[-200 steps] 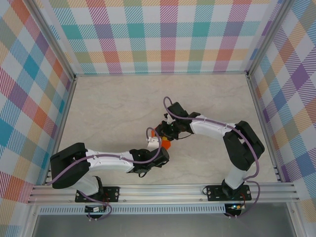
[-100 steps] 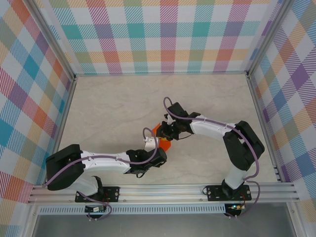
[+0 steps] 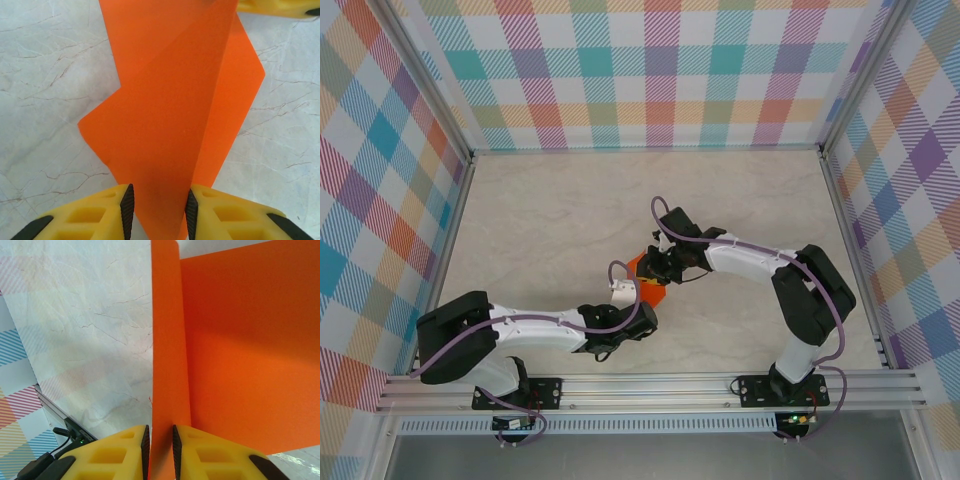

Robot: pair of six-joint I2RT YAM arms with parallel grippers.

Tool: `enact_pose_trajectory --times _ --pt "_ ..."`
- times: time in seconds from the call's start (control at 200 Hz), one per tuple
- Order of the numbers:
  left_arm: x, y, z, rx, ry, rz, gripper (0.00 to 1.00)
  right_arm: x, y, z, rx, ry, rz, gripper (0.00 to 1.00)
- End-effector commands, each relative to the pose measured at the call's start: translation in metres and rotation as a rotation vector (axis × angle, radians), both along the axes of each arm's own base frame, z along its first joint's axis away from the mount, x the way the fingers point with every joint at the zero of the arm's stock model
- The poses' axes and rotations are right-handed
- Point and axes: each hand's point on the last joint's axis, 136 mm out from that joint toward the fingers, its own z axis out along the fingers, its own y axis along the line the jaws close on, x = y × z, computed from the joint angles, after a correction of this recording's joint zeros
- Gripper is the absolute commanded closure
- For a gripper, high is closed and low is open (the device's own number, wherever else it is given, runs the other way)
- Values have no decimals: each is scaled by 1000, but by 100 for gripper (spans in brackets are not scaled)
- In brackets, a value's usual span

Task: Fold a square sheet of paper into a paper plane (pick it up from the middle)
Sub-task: Fourth fold the wing at the center of the table.

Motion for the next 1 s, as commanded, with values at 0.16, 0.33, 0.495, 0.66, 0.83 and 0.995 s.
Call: enact_pose_trajectory --times 0.16,0.33,0.495,0.66,0.83,0.995 --pt "-2 -10 1 -17 -7 -33 73 0 -4 -2 -10 10 -3 78" --pt "-3 -14 3 -39 -6 -47 79 -1 -5 -3 -14 12 -6 78" --pt "-2 -16 4 -80 4 -52 83 -2 -7 -4 -20 13 -3 78" --pt "-2 -21 3 -130 24 -73 85 -3 -7 -4 -23 16 -4 78" --pt "-2 -23 3 -161 41 -83 86 -4 -10 -5 -30 13 -12 78" --pt "-1 -17 5 -157 36 -73 78 -5 -10 -5 -24 15 -7 83"
